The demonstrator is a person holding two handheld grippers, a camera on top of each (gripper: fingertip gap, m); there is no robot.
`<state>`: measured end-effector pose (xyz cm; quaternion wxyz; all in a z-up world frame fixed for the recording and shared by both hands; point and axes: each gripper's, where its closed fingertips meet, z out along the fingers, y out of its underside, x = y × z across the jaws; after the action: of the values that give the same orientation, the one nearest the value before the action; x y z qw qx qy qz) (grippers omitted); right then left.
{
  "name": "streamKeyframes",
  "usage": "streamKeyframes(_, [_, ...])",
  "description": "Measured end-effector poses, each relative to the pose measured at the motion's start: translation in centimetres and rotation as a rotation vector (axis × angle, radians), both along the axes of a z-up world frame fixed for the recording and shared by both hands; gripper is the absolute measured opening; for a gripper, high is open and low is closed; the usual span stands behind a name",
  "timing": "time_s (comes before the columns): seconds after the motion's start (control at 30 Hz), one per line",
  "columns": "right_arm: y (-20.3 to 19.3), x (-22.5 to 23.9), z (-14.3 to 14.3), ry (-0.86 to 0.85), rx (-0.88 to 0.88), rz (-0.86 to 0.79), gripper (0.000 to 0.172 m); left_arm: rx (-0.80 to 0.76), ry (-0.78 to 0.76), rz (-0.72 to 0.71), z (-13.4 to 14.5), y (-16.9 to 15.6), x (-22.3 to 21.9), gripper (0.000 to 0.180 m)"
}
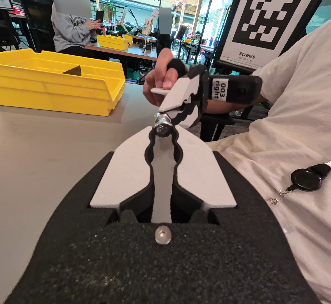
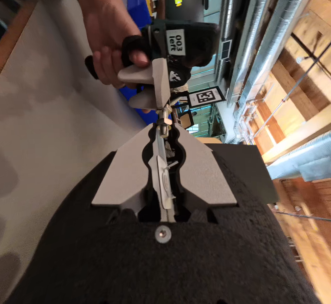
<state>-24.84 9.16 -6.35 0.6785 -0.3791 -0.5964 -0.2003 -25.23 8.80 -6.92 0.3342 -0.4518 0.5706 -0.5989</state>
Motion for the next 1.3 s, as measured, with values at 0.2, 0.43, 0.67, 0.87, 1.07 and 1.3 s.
streamKeyframes(0.2, [0.8, 1.1, 1.3, 0.491, -0.615, 0.147, 0.040, 0.028, -0.030, 0.035, 0.4, 0.5, -0.2, 0.017])
streamKeyframes(0.43, [1.5, 1.1, -0.5, 1.027, -1.694, 0.396, 0.042, 0.183, -0.093, 0.193, 1.0, 2.3, 0.1, 0.017])
streamKeyframes(0.67, [1.7, 0.6, 0.0, 1.271, -2.158, 0.673, 0.036, 0.208, -0.083, 0.206, 0.7, 2.5, 0.2, 0.017])
streamKeyframes(0.87, [2.1, 0.4, 0.0, 1.284, -2.099, 0.640, 0.027, 0.223, -0.067, 0.196, 0.3, 2.1, 0.4, 0.017])
streamKeyframes(1.07, [2.0, 0.6, 0.1, 1.209, -1.951, 0.575, 0.016, 0.213, -0.060, 0.180, 0.2, 1.8, 0.6, 0.017])
streamKeyframes(1.3, [1.4, 0.5, 0.6, 0.749, -1.137, 0.290, 0.014, 0.121, -0.064, 0.136, 0.6, 1.6, 0.3, 0.017])
